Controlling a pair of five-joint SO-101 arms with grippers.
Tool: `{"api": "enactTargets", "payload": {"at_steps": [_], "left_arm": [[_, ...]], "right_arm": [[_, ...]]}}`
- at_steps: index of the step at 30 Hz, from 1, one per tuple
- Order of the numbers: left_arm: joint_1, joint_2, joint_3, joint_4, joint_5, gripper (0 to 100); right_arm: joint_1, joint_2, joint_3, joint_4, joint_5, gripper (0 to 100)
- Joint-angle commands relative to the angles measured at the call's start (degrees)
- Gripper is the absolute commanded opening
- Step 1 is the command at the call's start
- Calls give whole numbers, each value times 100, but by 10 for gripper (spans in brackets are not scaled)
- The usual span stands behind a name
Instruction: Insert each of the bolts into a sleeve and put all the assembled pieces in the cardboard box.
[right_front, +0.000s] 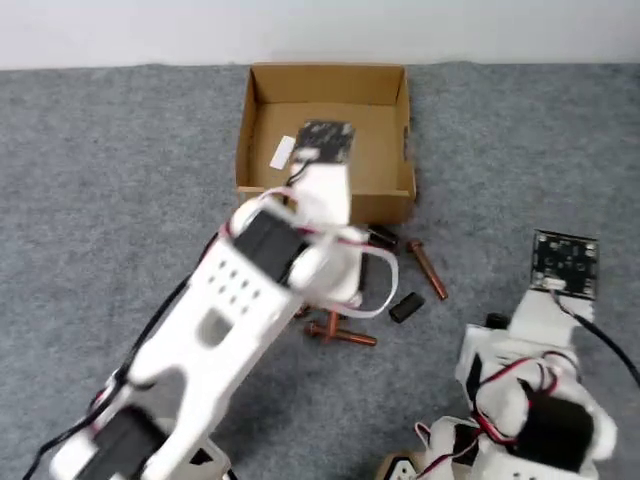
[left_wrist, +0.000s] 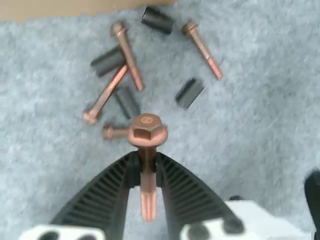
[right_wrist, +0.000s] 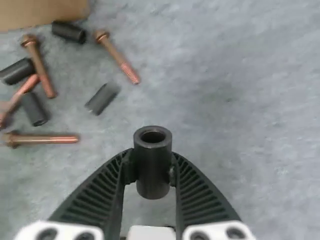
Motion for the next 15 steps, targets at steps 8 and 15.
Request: {"api": "enactTargets", "payload": {"at_steps": [8,15], "left_arm": [[-35,-3675,3600,-1723,-97,4],[-633,-5187,4549,-2400,-642,4]], "right_arm": [[-2633,-479,1020,-1710,-1793,9],[-3275,-752,1582,-2387,-1793,9]]}}
